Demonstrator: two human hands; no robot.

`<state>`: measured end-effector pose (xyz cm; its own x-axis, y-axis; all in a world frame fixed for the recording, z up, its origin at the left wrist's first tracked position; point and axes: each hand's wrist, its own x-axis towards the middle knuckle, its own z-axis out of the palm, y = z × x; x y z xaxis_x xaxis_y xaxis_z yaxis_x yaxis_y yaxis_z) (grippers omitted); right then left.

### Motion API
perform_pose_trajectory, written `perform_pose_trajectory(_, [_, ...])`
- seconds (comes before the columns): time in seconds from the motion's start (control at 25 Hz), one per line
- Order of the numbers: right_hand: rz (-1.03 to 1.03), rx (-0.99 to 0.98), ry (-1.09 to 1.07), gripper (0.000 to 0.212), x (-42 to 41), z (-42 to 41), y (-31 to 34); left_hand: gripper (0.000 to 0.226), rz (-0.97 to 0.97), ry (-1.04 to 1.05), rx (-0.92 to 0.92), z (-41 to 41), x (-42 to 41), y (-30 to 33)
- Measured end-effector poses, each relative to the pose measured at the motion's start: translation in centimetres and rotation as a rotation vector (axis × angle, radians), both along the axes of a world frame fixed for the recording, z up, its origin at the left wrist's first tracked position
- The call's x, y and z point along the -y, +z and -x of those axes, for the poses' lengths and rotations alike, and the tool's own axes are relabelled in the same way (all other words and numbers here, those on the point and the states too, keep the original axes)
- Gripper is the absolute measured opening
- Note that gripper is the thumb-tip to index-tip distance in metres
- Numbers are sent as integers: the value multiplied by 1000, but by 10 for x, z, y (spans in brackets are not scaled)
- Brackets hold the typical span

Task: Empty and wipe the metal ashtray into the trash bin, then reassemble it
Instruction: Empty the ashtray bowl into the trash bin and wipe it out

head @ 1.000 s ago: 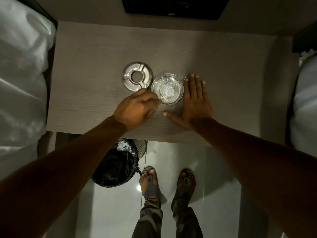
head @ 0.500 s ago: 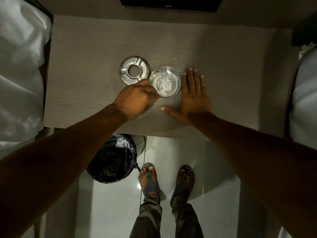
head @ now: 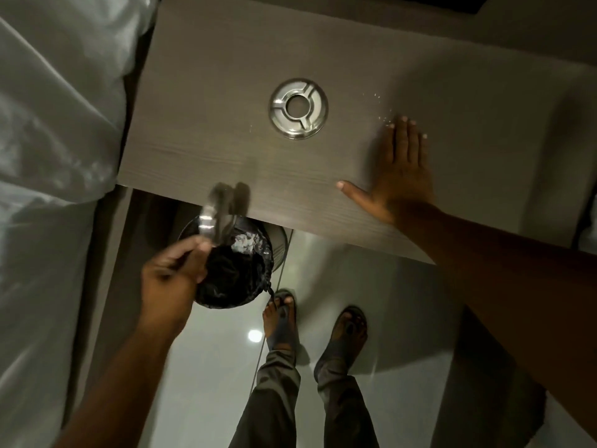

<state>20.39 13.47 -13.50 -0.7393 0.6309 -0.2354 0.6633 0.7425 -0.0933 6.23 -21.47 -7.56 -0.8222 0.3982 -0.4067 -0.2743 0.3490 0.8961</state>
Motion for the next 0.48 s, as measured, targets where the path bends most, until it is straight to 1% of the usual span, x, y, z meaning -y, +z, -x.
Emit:
perform_pose_trajectory(0.04, [3,-7,13,138,4,10,0,23,-97,120,148,4,19,0])
perform_pose_trajectory(0.08, [7,-18,24,138,9,18,0,27,-234,199,278,8,36,0])
perform_pose_trajectory(0.16, [7,-40,24,138,14,26,0,27,-504,308,495,10,59,-5])
perform_pose_trajectory(0.2, [7,-46,21,138,14,26,0,27,-595,363,583,4,65,-10])
perform_pose_trajectory(0.24, [7,-48,21,138,14,24,-1,27,-636,432,650,-6,71,-18])
perform_pose_trajectory(0.36, [-5,-67,46,137,12,12,-4,44,-590,640,774,-42,79,-47])
perform_pose_trajectory(0.4, [-16,-81,52,137,11,11,-5,45,-584,678,809,-47,79,-55])
perform_pose_trajectory(0.48, [-41,-106,55,136,10,12,-6,38,-600,705,865,-48,76,-65])
